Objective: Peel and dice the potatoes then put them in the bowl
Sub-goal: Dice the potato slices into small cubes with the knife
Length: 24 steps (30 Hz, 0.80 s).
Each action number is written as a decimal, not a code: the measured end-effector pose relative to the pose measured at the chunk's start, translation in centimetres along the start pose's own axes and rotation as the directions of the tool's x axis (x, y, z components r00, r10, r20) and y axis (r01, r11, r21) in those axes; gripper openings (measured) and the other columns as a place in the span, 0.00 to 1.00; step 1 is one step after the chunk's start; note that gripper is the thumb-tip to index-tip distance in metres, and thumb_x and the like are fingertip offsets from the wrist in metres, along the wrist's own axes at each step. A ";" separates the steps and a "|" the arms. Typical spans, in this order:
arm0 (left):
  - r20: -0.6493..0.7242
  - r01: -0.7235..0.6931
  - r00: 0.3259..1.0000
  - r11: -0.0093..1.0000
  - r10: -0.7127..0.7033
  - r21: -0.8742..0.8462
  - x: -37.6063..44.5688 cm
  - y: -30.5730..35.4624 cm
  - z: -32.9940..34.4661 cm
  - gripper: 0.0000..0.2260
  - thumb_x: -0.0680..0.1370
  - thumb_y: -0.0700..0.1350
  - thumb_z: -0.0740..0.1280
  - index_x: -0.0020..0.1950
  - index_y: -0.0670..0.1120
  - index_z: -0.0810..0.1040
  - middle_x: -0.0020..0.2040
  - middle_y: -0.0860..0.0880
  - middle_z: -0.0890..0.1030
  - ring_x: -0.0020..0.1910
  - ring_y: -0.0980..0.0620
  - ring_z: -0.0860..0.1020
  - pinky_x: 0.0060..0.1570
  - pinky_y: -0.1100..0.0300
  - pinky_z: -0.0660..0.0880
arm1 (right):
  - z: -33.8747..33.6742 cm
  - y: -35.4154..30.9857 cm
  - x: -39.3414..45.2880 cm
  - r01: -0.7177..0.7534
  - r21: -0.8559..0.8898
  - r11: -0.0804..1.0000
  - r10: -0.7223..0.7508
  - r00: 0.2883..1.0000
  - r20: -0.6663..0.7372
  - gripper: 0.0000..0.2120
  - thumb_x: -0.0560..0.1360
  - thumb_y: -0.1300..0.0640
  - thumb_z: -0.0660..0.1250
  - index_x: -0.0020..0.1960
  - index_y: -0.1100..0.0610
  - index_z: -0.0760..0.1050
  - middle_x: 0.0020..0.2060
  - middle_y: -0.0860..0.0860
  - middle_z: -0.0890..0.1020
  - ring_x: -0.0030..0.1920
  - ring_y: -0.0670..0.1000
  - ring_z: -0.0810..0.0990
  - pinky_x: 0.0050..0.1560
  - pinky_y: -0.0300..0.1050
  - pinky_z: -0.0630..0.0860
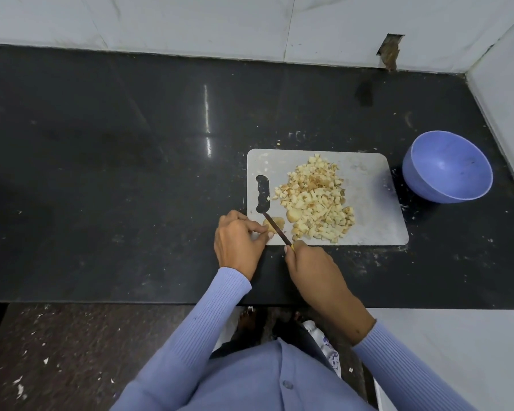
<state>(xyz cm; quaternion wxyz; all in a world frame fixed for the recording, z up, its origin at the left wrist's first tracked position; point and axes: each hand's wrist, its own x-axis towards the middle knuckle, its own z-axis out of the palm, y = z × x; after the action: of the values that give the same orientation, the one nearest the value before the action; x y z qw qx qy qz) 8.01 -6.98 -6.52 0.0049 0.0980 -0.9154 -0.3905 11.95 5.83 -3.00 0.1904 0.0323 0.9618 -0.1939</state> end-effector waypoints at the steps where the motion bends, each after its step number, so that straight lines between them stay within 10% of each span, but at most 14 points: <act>1: 0.001 -0.001 1.000 1.000 0.001 -0.003 0.1 -0.1 0.0 0.06 0.67 0.48 0.78 0.42 0.49 0.86 0.43 0.53 0.75 0.47 0.54 0.69 0.48 0.56 0.72 | 0.2 0.0 0.1 0.000 -0.002 1.000 0.000 1.000 0.008 0.15 0.83 0.49 0.49 0.48 0.58 0.67 0.43 0.56 0.78 0.45 0.59 0.77 0.39 0.47 0.66; 14: -0.014 -0.003 1.000 1.000 0.003 0.031 0.4 -0.2 0.0 0.06 0.67 0.49 0.78 0.42 0.49 0.86 0.41 0.50 0.80 0.48 0.50 0.71 0.52 0.57 0.67 | 0.2 0.0 -0.3 -0.053 -0.066 0.996 0.057 0.997 0.054 0.16 0.83 0.51 0.48 0.56 0.60 0.69 0.50 0.58 0.78 0.50 0.59 0.77 0.40 0.46 0.65; 24: -0.034 -0.090 0.995 0.993 0.093 0.082 0.2 -0.7 -0.2 0.08 0.68 0.50 0.77 0.44 0.50 0.86 0.41 0.52 0.76 0.45 0.53 0.67 0.47 0.62 0.61 | -0.7 2.2 -3.2 -0.039 -0.048 0.998 0.041 0.998 0.041 0.15 0.83 0.48 0.49 0.40 0.53 0.61 0.34 0.49 0.73 0.35 0.53 0.73 0.35 0.45 0.63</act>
<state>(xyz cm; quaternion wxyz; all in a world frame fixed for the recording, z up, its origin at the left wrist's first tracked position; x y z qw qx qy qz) 7.91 -7.65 -6.87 0.0360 0.0632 -0.9335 -0.3510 14.94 8.20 -1.97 0.2153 0.0431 0.9610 -0.1681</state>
